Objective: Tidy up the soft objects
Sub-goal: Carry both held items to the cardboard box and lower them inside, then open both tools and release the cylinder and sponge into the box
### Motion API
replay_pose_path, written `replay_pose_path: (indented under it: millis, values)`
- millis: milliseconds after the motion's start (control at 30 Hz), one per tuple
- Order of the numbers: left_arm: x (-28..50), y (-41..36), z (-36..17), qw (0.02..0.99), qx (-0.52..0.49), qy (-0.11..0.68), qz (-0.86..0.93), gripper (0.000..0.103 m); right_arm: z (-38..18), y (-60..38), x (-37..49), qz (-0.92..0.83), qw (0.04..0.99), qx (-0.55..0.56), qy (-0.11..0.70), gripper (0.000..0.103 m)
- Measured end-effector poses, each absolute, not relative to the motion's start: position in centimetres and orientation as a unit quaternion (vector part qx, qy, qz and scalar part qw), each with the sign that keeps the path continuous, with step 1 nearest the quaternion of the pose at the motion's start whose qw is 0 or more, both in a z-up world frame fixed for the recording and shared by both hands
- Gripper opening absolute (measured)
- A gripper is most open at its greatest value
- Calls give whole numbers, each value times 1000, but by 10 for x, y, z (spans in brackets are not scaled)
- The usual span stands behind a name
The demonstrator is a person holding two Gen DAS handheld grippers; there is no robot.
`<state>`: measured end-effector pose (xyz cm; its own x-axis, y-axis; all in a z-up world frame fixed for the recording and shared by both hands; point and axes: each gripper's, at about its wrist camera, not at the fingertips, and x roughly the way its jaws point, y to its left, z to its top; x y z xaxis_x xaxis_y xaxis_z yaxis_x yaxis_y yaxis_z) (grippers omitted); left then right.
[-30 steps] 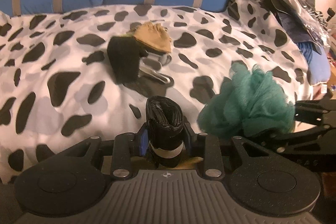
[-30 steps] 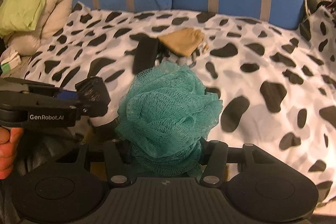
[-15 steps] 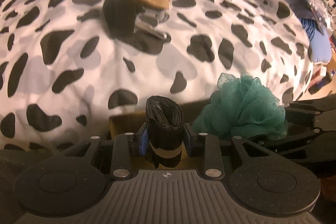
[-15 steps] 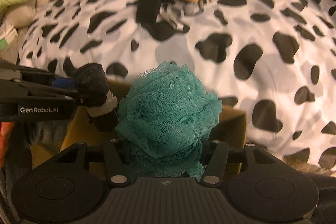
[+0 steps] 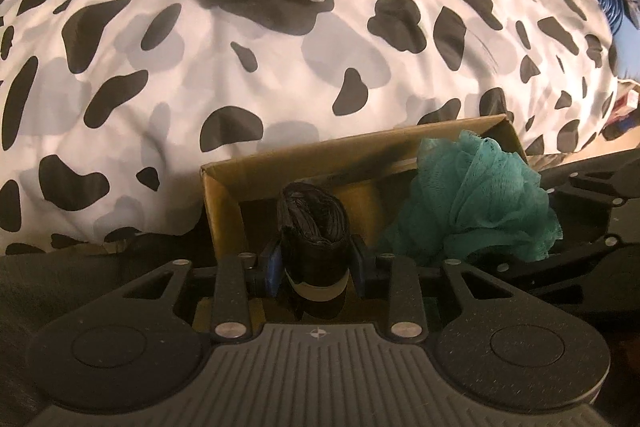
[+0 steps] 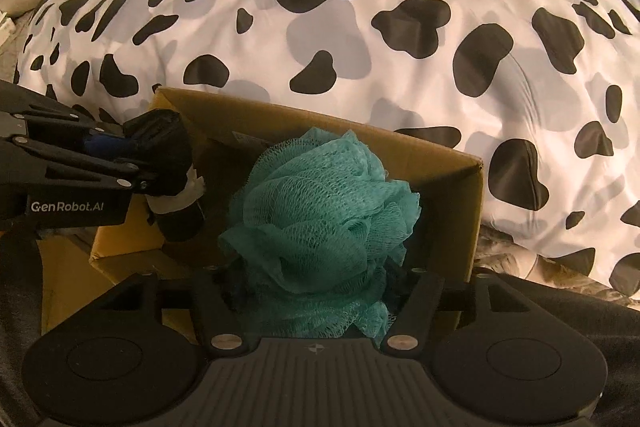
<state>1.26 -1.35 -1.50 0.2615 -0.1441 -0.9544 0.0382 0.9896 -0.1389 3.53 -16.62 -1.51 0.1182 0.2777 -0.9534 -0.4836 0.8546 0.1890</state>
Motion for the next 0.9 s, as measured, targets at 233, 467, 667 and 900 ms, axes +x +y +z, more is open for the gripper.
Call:
replay_pose_path:
  millis: [233, 467, 667, 900]
  values:
    - [16, -13, -21, 784, -36, 619, -39, 53, -14, -167, 38, 246, 750, -83, 609, 85]
    - [18, -9, -17, 791, -48, 609, -27, 65, -14, -168, 42, 227, 758, -90, 605, 103]
    - [19, -5, -16, 796, -57, 603, -17, 66, -15, -169, 44, 215, 760, -88, 606, 103]
    - [20, -4, -11, 807, -54, 588, -8, 66, -12, -170, 45, 205, 771, -88, 596, 103]
